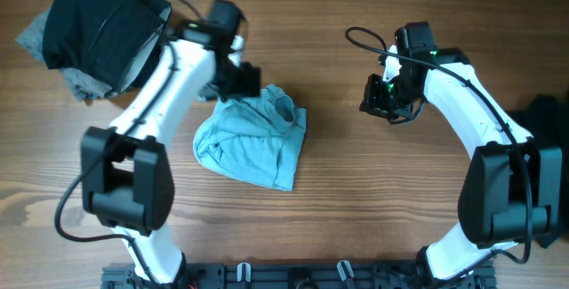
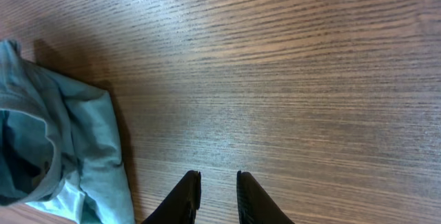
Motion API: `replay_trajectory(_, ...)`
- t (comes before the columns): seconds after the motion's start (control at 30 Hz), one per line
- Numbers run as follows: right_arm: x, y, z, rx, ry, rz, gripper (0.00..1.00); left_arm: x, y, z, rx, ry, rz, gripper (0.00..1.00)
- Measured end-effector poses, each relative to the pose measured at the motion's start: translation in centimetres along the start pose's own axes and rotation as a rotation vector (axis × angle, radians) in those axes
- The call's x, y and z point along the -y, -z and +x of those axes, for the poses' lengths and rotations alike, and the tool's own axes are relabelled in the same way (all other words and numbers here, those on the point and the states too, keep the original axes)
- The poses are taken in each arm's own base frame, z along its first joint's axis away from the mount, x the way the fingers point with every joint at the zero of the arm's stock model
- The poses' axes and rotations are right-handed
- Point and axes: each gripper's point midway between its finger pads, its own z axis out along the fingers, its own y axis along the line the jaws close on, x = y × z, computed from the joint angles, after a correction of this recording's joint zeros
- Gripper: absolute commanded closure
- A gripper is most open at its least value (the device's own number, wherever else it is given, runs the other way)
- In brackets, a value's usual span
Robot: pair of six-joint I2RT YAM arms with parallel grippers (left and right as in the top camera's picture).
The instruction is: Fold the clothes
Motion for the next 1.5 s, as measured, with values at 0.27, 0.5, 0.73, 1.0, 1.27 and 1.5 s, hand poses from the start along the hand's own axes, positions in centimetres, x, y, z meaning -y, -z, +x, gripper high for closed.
replay_trajectory(0.27,0.0,0.0,0.0,0.001,0.000,0.000,0.78,-3.0,-2.3,-2.9,0.001,0.073,0.182,0.28)
replay_trajectory(0.5,0.0,0.0,0.0,0.001,0.000,0.000,0.77,-1.6,-5.2,-1.5,-0.103,0.048,0.266,0.96)
replay_trajectory(0.73,0.0,0.0,0.0,0.002,0.001,-0.001,0.77,0.3,-1.7,2.0,-0.206,0.039,0.316,0.96)
replay_trajectory(1.0,0.0,0.0,-0.1,0.004,0.002,-0.002,0.75,5.6,3.3,7.7,-0.261,-0.124,0.272,0.96)
replay_trajectory(1.27,0.0,0.0,-0.1,0.006,0.003,0.003,0.51,5.3,1.3,14.8,-0.476,-0.098,0.088,0.40)
replay_trajectory(1.5,-2.2,0.1,0.1,-0.002,0.205,-0.117,0.46,4.7,1.3,15.2,-0.489,-0.071,0.054,0.51)
